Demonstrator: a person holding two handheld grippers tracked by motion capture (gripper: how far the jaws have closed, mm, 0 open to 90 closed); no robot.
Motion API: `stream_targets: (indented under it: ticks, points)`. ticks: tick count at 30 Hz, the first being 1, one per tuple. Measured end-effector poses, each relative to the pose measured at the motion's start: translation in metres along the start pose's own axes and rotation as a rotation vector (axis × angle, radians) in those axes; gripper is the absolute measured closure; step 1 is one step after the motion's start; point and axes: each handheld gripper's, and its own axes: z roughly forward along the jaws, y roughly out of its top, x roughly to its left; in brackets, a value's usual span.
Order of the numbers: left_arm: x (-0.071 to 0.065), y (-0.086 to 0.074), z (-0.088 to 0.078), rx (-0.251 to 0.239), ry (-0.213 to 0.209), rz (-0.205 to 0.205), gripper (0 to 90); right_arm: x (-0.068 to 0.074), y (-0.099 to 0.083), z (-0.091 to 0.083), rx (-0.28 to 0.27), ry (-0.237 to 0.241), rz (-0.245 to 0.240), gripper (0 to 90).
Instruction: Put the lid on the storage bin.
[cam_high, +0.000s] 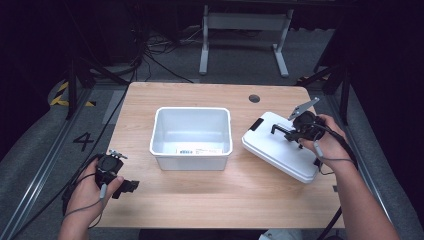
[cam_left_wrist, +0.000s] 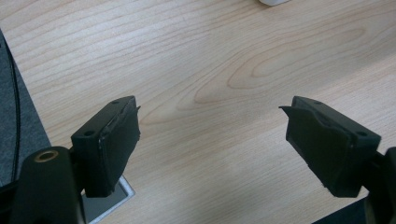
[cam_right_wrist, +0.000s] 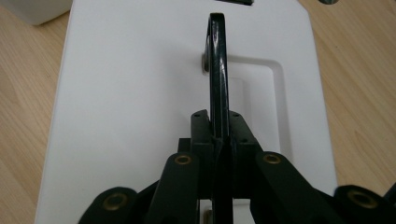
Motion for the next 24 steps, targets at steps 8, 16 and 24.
stream_targets:
  ticks: [8, 16, 24]
  points:
    - [0.0, 0.0, 0.003, 0.026, 0.012, -0.013, 18.1, -0.002, 0.013, -0.028, -0.03, -0.006, -0.008, 83.8]
    - [0.001, -0.004, 0.002, 0.019, 0.002, -0.008, 18.3, -0.007, 0.028, -0.054, -0.072, -0.006, -0.016, 83.8]
    - [0.001, -0.006, 0.0, 0.01, -0.01, -0.009, 18.3, -0.004, 0.052, -0.069, -0.104, -0.011, -0.051, 83.8]
